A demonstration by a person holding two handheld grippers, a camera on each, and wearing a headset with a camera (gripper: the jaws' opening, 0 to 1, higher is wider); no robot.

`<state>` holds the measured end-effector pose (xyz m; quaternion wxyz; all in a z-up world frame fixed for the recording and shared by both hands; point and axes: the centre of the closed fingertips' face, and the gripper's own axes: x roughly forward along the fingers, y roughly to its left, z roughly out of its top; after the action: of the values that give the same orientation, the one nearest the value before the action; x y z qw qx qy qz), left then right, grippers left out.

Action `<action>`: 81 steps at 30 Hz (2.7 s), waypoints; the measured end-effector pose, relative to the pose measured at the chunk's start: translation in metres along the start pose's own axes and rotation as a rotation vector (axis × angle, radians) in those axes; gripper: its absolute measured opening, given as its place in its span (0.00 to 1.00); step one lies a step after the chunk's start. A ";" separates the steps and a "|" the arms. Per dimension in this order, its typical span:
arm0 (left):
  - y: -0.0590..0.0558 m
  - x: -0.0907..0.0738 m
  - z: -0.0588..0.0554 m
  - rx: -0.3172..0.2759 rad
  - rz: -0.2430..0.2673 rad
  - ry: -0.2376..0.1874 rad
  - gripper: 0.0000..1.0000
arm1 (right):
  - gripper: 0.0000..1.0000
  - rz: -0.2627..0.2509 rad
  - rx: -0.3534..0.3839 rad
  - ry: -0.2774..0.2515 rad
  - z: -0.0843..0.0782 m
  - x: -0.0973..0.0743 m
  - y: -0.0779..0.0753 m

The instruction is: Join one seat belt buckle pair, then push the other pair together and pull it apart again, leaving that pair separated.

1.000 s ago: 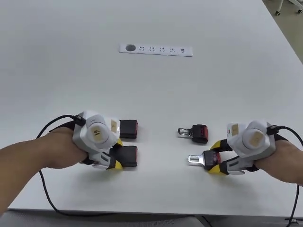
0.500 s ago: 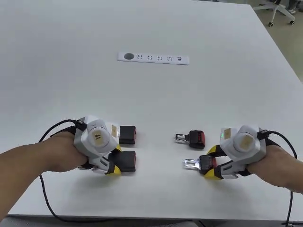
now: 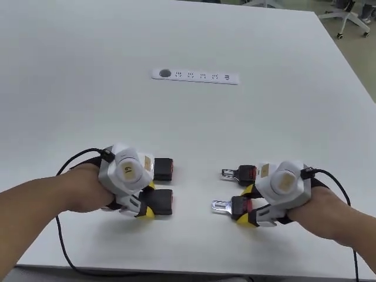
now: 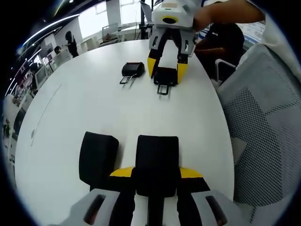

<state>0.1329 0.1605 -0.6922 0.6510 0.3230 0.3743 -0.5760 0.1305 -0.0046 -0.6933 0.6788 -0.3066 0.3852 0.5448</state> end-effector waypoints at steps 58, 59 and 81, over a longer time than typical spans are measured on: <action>-0.003 0.001 0.004 0.071 -0.034 0.019 0.33 | 0.33 0.035 -0.088 -0.102 0.085 0.049 0.020; -0.004 0.000 0.004 0.076 -0.034 0.019 0.33 | 0.32 0.036 -0.091 -0.101 0.086 0.050 0.021; -0.004 -0.001 0.006 0.075 -0.038 0.020 0.33 | 0.32 0.029 -0.065 -0.101 0.091 0.065 0.016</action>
<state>0.1294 0.1553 -0.6886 0.6236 0.3457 0.3650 -0.5987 0.1393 0.1080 -0.7024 0.6793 -0.2949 0.3368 0.5815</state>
